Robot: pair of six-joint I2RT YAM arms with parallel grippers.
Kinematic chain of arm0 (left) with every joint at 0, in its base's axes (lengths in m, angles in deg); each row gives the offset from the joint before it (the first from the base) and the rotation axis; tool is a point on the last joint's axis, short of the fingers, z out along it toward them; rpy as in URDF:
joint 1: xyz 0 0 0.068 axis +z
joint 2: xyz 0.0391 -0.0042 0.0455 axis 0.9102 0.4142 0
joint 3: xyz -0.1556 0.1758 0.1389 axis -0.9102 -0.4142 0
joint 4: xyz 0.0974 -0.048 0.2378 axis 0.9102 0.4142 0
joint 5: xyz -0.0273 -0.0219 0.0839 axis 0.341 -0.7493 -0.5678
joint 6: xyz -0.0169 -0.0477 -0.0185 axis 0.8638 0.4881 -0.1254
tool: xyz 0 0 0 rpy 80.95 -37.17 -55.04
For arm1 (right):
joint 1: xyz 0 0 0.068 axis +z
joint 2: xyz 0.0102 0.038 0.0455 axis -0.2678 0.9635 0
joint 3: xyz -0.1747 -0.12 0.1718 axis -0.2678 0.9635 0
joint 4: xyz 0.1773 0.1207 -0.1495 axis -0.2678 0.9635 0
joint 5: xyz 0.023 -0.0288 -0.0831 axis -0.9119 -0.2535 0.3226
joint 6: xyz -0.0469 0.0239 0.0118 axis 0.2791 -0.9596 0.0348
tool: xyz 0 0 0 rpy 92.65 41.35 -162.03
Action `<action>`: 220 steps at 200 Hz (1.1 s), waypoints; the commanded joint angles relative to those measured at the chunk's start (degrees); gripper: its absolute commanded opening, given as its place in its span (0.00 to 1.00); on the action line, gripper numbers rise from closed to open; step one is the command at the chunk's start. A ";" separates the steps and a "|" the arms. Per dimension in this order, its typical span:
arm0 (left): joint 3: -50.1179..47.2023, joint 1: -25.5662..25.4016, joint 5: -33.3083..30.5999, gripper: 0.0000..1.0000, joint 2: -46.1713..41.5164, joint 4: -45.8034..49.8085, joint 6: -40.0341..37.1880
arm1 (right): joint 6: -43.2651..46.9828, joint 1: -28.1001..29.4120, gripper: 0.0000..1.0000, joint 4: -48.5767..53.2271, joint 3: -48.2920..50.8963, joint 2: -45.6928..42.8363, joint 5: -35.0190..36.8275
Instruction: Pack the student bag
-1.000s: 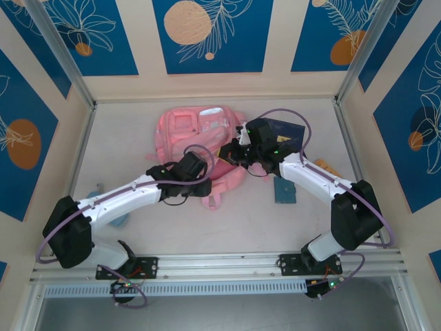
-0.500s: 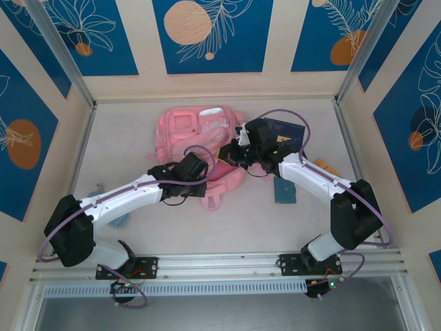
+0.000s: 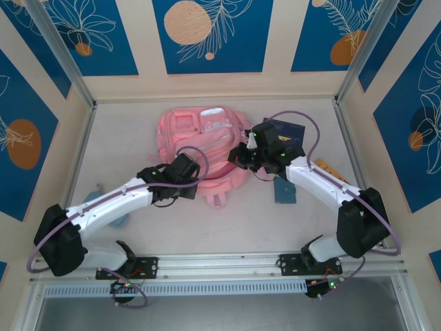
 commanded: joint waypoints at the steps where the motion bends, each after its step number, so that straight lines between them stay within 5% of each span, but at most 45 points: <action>1: -1.44 4.34 -1.64 0.00 -4.28 3.81 -5.32 | 3.70 -4.31 0.00 2.12 2.45 -3.73 0.70; 45: -2.41 8.18 4.77 0.00 -4.35 -1.34 -9.38 | 5.35 -7.98 0.00 2.14 3.84 -3.91 -5.49; 88: -1.53 7.54 18.47 0.00 -3.31 -8.24 -13.38 | -0.63 -6.29 0.51 1.74 6.35 -8.09 -5.64; 110: -0.91 6.63 22.44 0.00 -2.82 -9.85 -14.34 | -6.12 -3.80 0.61 7.33 6.72 -10.71 -0.08; 182: 0.22 3.90 23.89 0.00 0.27 -11.03 -15.30 | -21.50 6.41 0.65 8.48 7.48 -12.14 7.86; 220: -0.26 3.52 23.39 0.00 0.07 -11.04 -15.46 | -24.39 7.96 0.46 8.63 5.89 -8.48 9.13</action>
